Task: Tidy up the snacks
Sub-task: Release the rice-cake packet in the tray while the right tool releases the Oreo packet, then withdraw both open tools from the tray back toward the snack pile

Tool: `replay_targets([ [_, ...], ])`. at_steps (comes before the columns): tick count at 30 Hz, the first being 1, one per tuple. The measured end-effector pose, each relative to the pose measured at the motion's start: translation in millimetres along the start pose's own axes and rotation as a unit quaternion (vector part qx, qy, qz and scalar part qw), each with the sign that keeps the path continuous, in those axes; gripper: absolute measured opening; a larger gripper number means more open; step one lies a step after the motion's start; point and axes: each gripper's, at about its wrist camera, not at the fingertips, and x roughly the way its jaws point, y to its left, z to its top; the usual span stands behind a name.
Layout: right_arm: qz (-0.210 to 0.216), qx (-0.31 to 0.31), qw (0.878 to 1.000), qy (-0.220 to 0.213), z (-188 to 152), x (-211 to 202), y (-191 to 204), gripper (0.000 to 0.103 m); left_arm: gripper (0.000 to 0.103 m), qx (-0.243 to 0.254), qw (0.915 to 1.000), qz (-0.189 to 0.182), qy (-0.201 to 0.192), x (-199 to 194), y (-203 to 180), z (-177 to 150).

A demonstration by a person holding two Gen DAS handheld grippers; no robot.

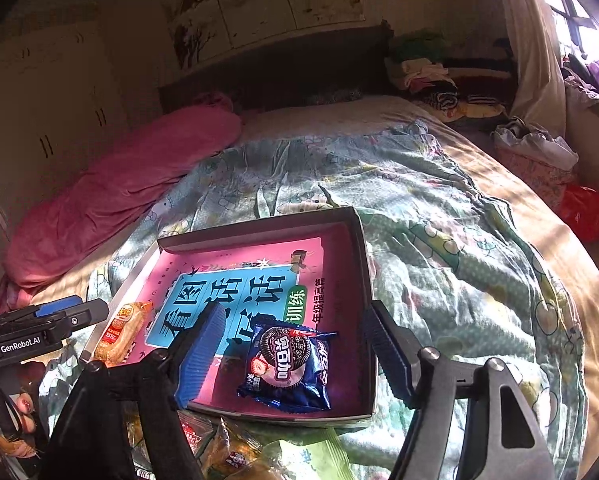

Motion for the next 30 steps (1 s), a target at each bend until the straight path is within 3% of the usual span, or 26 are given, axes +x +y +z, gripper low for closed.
replay_targets([
  [13, 0.000, -0.007, 1.000, -0.029, -1.9, -34.1, -2.6, 0.077, 0.075, 0.023, 0.9996, -0.018, 0.005, -26.3, -4.7, -28.3],
  [30, -0.005, -0.025, 1.000, -0.014, -15.9, -45.7, 9.2, 0.079, 0.075, 0.043, 0.9981, -0.035, 0.026, -37.4, -26.3, -52.2],
])
